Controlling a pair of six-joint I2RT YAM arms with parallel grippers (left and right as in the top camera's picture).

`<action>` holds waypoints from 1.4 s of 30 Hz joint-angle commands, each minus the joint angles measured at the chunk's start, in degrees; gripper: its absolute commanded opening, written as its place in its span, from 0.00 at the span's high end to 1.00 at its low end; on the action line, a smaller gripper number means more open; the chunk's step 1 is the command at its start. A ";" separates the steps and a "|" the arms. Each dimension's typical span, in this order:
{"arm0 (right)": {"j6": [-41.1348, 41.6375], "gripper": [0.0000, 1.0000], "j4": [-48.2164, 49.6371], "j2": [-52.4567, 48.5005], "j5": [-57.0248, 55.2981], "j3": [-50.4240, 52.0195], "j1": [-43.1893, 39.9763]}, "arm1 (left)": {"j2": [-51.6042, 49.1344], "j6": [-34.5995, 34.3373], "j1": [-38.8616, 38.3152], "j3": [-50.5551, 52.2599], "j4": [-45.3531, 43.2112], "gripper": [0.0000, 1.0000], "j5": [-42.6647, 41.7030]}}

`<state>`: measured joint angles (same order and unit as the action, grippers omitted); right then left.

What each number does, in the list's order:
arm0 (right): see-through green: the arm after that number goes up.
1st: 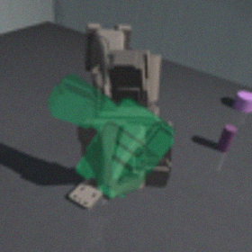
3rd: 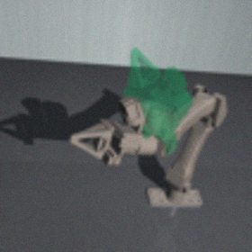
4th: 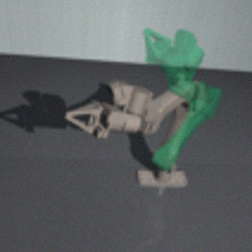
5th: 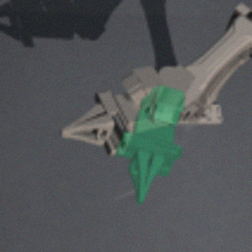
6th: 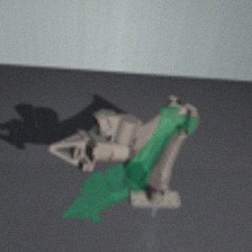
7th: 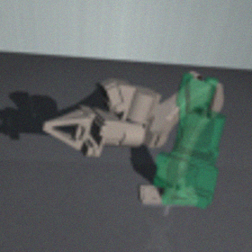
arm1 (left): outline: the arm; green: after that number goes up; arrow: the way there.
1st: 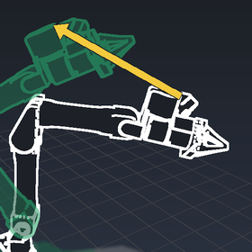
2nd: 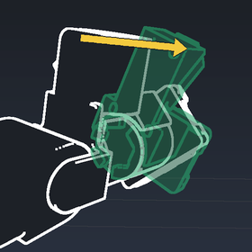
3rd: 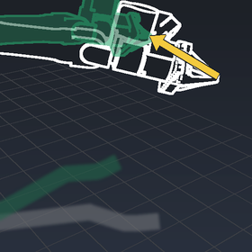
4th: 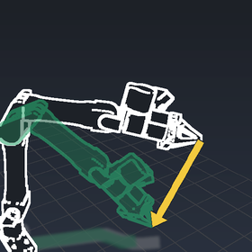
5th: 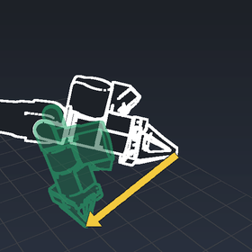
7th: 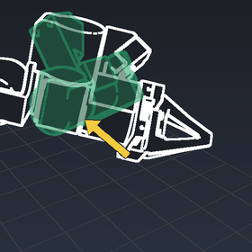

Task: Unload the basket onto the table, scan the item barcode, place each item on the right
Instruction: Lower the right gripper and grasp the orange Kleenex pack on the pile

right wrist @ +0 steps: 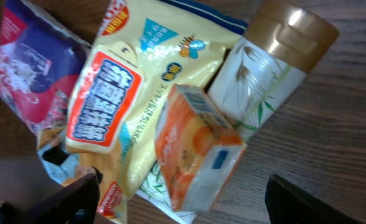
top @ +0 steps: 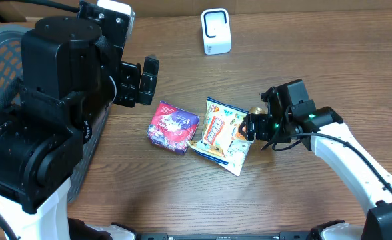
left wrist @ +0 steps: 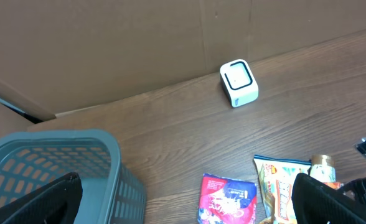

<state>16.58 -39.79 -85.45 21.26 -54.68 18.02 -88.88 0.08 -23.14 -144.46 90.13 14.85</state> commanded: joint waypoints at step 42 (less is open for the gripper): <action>1.66 0.55 14.14 -4.66 1.55 7.85 0.31 | 0.02 -0.50 0.31 -0.02 1.42 0.00 1.90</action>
<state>18.24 -25.67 -89.56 22.26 -47.11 18.04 -88.88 0.08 -23.14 -144.46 91.46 15.49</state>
